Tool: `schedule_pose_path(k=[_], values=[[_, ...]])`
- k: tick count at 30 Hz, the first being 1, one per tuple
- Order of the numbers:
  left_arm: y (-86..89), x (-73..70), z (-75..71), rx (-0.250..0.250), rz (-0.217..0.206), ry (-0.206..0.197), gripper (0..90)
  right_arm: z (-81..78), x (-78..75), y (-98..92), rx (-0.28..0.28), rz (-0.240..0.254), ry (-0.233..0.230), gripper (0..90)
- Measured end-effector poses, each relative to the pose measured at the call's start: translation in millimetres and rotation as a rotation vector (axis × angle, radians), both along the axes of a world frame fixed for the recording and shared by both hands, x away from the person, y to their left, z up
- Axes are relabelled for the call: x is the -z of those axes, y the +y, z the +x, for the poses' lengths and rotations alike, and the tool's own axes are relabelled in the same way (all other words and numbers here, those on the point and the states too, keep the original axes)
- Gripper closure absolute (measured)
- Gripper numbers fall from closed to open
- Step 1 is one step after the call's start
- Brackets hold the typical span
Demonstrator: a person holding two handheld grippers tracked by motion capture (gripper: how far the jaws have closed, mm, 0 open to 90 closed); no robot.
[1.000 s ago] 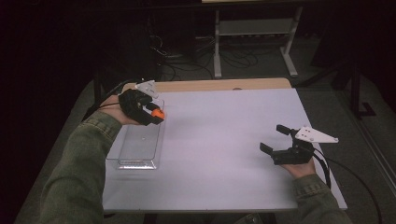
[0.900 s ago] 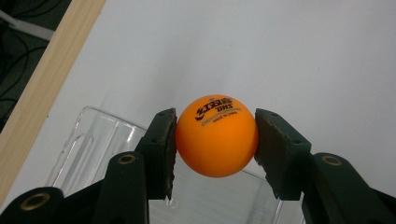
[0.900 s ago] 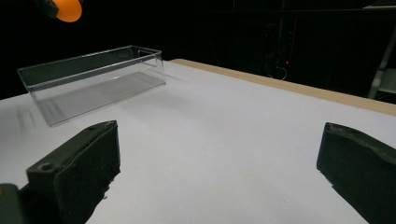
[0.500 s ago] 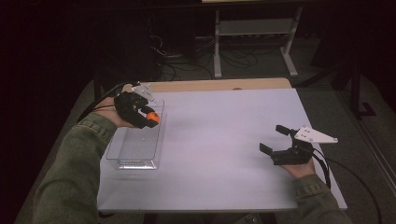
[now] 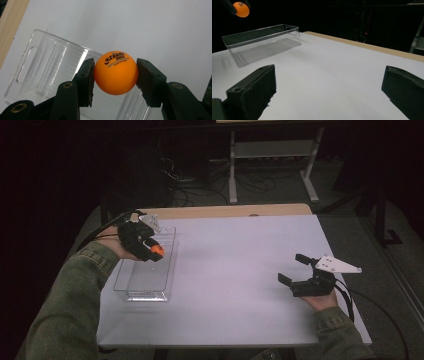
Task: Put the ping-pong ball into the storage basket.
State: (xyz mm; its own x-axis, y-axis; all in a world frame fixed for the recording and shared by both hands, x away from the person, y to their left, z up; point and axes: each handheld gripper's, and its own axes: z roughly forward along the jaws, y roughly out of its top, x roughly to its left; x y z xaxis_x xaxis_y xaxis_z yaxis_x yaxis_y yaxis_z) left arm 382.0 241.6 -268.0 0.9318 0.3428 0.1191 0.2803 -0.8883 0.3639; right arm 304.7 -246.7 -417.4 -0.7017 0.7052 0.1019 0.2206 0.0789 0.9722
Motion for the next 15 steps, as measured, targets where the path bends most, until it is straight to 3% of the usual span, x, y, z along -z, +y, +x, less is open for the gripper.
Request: schedule_pose_path(k=[15], values=[[0.5, 6.9, 1.1, -0.003, 0.078, 0.042, 50.3, 0.2, 0.4, 0.2, -0.005, -0.001, 0.003, 0.0]])
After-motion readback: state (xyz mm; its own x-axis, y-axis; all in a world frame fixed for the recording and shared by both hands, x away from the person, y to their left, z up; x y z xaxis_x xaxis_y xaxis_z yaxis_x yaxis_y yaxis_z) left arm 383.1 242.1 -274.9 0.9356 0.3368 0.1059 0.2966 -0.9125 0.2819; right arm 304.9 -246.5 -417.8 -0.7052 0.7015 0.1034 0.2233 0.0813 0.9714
